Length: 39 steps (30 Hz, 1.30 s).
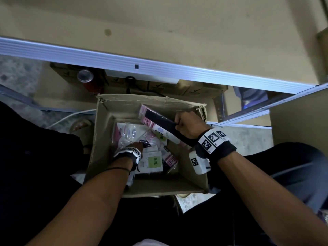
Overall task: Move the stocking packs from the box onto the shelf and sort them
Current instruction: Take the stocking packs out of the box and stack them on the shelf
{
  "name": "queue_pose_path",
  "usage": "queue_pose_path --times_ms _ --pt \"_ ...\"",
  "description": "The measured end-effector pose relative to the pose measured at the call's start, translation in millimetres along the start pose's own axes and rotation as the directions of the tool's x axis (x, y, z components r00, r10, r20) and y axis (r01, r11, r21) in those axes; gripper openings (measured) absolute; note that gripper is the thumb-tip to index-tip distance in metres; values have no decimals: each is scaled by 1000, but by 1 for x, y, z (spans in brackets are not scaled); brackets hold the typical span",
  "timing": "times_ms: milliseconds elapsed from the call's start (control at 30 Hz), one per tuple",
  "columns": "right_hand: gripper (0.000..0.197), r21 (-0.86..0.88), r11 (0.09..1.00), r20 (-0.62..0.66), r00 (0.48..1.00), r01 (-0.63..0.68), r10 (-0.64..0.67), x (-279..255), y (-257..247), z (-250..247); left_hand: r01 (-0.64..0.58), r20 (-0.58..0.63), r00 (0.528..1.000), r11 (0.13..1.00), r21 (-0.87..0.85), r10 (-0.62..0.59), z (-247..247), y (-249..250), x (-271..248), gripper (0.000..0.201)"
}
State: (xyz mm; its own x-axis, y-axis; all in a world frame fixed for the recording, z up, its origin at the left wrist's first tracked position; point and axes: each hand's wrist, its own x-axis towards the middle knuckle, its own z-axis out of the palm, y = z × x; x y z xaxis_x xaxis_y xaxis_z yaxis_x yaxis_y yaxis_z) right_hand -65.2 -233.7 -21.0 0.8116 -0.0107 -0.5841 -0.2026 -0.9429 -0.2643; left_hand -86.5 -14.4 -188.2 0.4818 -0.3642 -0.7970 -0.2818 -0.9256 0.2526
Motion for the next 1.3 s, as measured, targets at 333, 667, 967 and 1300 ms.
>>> queue_pose_path --times_ms 333,667,967,1300 --pt "4 34 999 17 1000 1 -2 0 -3 2 -27 49 999 993 114 22 8 -2 7 66" --pt "5 45 999 42 999 -6 4 2 -7 8 85 -52 996 977 194 -76 -4 -8 14 41" --pt "7 0 1000 58 998 -10 10 4 -11 13 -9 31 999 998 55 8 -1 -7 6 43" --pt "9 -86 995 5 998 55 -55 -1 -27 11 -132 45 991 987 86 128 -32 6 -11 47"
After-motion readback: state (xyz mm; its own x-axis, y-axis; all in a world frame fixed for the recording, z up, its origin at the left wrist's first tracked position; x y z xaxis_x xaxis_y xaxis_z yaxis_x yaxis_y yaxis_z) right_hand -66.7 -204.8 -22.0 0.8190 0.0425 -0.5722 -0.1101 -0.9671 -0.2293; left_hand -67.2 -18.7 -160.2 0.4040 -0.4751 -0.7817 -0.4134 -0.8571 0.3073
